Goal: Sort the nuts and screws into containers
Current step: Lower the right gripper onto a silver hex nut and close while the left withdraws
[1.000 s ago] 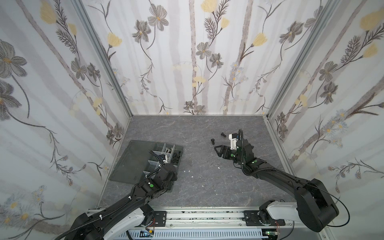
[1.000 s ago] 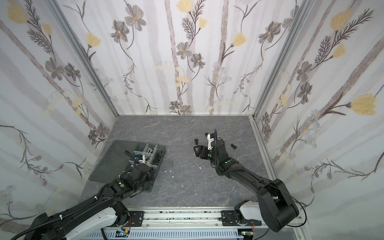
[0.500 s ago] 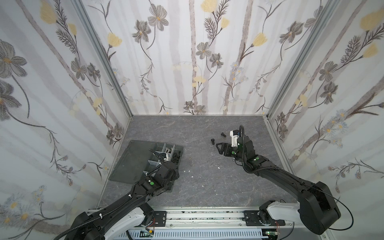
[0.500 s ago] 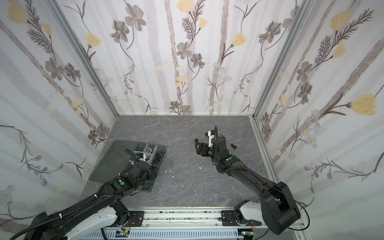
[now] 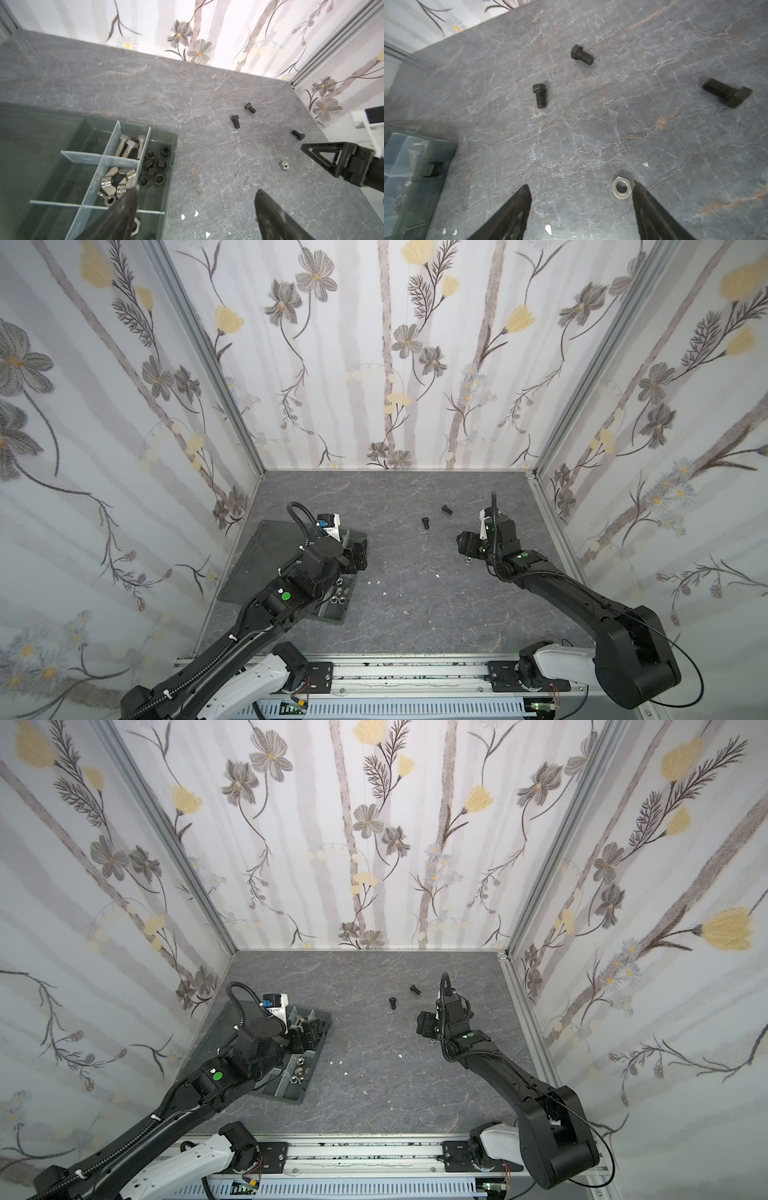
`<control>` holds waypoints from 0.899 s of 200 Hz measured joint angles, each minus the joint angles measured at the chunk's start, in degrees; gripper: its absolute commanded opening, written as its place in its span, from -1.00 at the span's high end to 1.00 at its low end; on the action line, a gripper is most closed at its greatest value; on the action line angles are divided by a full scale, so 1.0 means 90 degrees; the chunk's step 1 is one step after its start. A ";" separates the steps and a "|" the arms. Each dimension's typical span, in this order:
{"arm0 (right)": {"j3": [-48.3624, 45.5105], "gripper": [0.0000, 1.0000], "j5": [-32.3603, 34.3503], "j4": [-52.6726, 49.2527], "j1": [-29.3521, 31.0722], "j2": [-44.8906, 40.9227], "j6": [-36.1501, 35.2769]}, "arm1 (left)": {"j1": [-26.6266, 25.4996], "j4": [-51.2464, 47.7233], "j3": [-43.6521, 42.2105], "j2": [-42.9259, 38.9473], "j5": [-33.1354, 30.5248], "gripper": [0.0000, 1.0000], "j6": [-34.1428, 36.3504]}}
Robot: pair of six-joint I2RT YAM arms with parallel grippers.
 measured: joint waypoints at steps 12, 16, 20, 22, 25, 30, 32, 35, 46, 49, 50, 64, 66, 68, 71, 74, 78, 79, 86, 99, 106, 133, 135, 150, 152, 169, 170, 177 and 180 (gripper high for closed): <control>0.0005 -0.47 0.0056 -0.0022 -0.0015 0.0175 -0.0034 | 0.0000 -0.0017 0.0090 -0.0032 -0.0017 -0.82 0.0177; 0.0015 -0.46 0.0085 -0.0063 -0.0019 0.0243 -0.0061 | 0.0000 -0.0017 0.0109 -0.0041 -0.0022 -0.83 0.0240; 0.0032 -0.45 0.0102 -0.0109 -0.0022 0.0311 -0.0083 | 0.0000 -0.0017 0.0119 -0.0051 -0.0024 -0.83 0.0296; 0.0036 -0.45 0.0112 -0.0129 -0.0022 0.0338 -0.0085 | 0.0000 -0.0017 0.0119 -0.0056 -0.0029 -0.83 0.0318; 0.0051 -0.44 0.0138 -0.0163 -0.0022 0.0398 -0.0097 | 0.0000 -0.0015 0.0119 -0.0066 -0.0039 -0.84 0.0340; 0.0070 -0.43 0.0185 -0.0189 -0.0022 0.0476 -0.0109 | 0.0000 -0.0032 0.0119 -0.0083 -0.0046 -0.85 0.0418; 0.0075 -0.43 0.0197 -0.0194 -0.0022 0.0510 -0.0121 | 0.0000 -0.0039 0.0119 -0.0087 -0.0049 -0.85 0.0457; 0.0085 -0.42 0.0211 -0.0206 -0.0024 0.0549 -0.0121 | 0.0000 -0.0044 0.0114 -0.0100 -0.0051 -0.86 0.0486; 0.0119 -0.41 0.0231 -0.0231 -0.0024 0.0726 -0.0134 | 0.0000 0.0005 0.0036 -0.0155 -0.0070 -0.88 0.0576; 0.0121 -0.40 0.0243 -0.0238 -0.0024 0.0777 -0.0143 | 0.0005 0.0012 0.0010 -0.0170 -0.0073 -0.88 0.0617; 0.0121 -0.40 0.0248 -0.0238 -0.0024 0.0787 -0.0146 | 0.0005 0.0017 -0.0005 -0.0175 -0.0075 -0.88 0.0631; 0.0126 -0.39 0.0299 -0.0279 -0.0024 0.0976 -0.0187 | 0.0005 0.0034 -0.0136 -0.0197 -0.0092 -0.89 0.0733; 0.0126 -0.39 0.0311 -0.0282 -0.0024 0.1003 -0.0187 | 0.0005 0.0034 -0.0155 -0.0197 -0.0092 -0.89 0.0770; 0.0126 -0.39 0.0323 -0.0284 -0.0024 0.1030 -0.0187 | 0.0005 0.0034 -0.0170 -0.0197 -0.0092 -0.89 0.0787; 0.0126 -0.38 0.0330 -0.0284 -0.0024 0.1066 -0.0189 | 0.0005 0.0034 -0.0187 -0.0197 -0.0092 -0.89 0.0784; 0.0126 -0.38 0.0333 -0.0287 -0.0024 0.1107 -0.0189 | 0.0005 0.0036 -0.0209 -0.0197 -0.0092 -0.89 0.0784; 0.0126 -0.37 0.0345 -0.0287 -0.0032 0.1161 -0.0192 | 0.0005 0.0041 -0.0228 -0.0199 -0.0092 -0.90 0.0799; 0.0126 -0.37 0.0347 -0.0287 -0.0032 0.1168 -0.0192 | 0.0005 0.0041 -0.0238 -0.0199 -0.0095 -0.90 0.0804; 0.0126 -0.36 0.0372 -0.0287 -0.0034 0.1253 -0.0194 | 0.0015 0.0046 -0.0267 -0.0199 -0.0092 -0.90 0.0845; 0.0136 -0.33 0.0401 -0.0294 -0.0034 0.1404 -0.0236 | 0.0051 0.0063 -0.0311 -0.0202 -0.0085 -0.91 0.0942; 0.0146 -0.30 0.0403 -0.0301 -0.0034 0.1484 -0.0236 | 0.0085 0.0083 -0.0323 -0.0209 -0.0058 -0.91 0.0945; 0.0170 -0.24 0.0418 -0.0321 -0.0034 0.1724 -0.0238 | 0.0216 0.0129 -0.0384 -0.0311 0.0034 -0.92 0.0991; 0.0170 -0.23 0.0418 -0.0323 -0.0034 0.1739 -0.0238 | 0.0226 0.0131 -0.0391 -0.0321 0.0053 -0.91 0.0998; 0.0175 -0.15 0.0418 -0.0323 -0.0034 0.1843 -0.0240 | 0.0277 0.0146 -0.0430 -0.0381 0.0119 -0.92 0.1020; 0.0175 -0.14 0.0418 -0.0323 -0.0034 0.1853 -0.0240 | 0.0282 0.0148 -0.0435 -0.0386 0.0131 -0.92 0.1020; 0.0255 -0.07 0.0420 -0.0369 -0.0022 0.1938 -0.0262 | 0.0306 0.0182 -0.0454 -0.0401 0.0180 -0.92 0.1022; 0.0272 -0.07 0.0423 -0.0367 -0.0022 0.1955 -0.0262 | 0.0308 0.0182 -0.0454 -0.0403 0.0180 -0.92 0.1025; 0.0342 -0.04 0.0457 -0.0313 -0.0019 0.2040 -0.0262 | 0.0318 0.0185 -0.0454 -0.0408 0.0211 -0.92 0.1049; 0.0369 -0.03 0.0444 -0.0289 -0.0012 0.2069 -0.0267 | 0.0323 0.0187 -0.0454 -0.0408 0.0223 -0.93 0.1052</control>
